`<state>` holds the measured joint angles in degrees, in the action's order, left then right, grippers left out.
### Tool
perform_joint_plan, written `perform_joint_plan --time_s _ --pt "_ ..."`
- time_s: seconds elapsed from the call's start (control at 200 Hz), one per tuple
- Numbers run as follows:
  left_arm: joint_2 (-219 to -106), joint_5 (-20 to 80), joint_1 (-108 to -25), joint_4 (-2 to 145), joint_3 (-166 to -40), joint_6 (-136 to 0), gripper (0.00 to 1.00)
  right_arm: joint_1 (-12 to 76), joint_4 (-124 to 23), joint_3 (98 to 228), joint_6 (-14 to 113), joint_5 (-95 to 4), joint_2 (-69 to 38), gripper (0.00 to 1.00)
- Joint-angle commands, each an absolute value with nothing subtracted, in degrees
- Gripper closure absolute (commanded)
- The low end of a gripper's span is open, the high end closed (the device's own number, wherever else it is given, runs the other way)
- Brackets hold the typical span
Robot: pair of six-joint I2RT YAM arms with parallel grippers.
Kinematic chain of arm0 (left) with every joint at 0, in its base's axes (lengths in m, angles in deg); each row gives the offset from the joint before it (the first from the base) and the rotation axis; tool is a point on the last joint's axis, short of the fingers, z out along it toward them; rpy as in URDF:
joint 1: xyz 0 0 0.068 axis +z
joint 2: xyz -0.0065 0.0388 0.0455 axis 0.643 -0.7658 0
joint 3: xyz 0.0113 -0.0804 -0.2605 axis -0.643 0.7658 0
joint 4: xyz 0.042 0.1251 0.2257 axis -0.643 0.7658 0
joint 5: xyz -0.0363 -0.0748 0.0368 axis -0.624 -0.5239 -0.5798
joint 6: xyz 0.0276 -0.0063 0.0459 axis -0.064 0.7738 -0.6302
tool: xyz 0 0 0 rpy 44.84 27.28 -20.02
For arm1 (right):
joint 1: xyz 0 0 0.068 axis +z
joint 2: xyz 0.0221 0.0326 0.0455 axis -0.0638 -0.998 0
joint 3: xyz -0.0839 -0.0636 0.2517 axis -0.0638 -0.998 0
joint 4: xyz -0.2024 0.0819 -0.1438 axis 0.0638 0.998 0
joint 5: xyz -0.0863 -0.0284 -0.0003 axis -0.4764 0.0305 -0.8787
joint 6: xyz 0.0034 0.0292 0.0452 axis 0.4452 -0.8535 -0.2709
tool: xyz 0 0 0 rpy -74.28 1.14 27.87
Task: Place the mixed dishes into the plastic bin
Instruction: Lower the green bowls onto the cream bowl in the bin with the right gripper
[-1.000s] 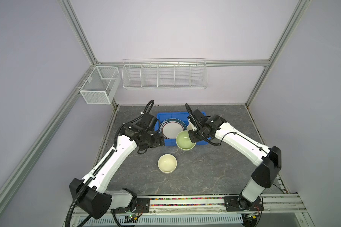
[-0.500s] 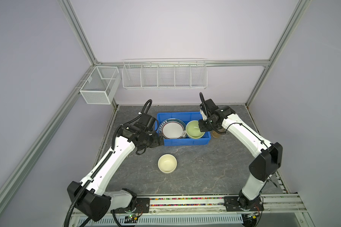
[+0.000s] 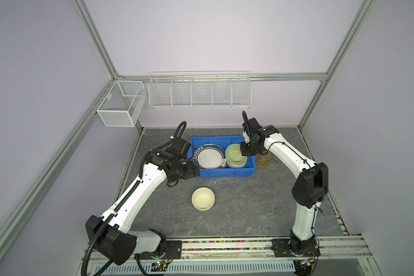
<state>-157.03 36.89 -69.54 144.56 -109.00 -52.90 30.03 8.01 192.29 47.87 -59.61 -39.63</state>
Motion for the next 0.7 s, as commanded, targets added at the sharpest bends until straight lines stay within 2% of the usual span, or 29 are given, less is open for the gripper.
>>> perform_joint_plan --time_s 0.0,0.695 --pt "-157.8 37.5 -69.1 144.8 -108.4 -53.2 0.00 29.3 5.8 193.8 48.4 -58.1 -40.5 0.94" --pt "-162.3 36.7 -69.0 145.4 -110.5 -53.6 0.00 27.6 0.5 190.0 48.4 -58.1 -42.8 0.94"
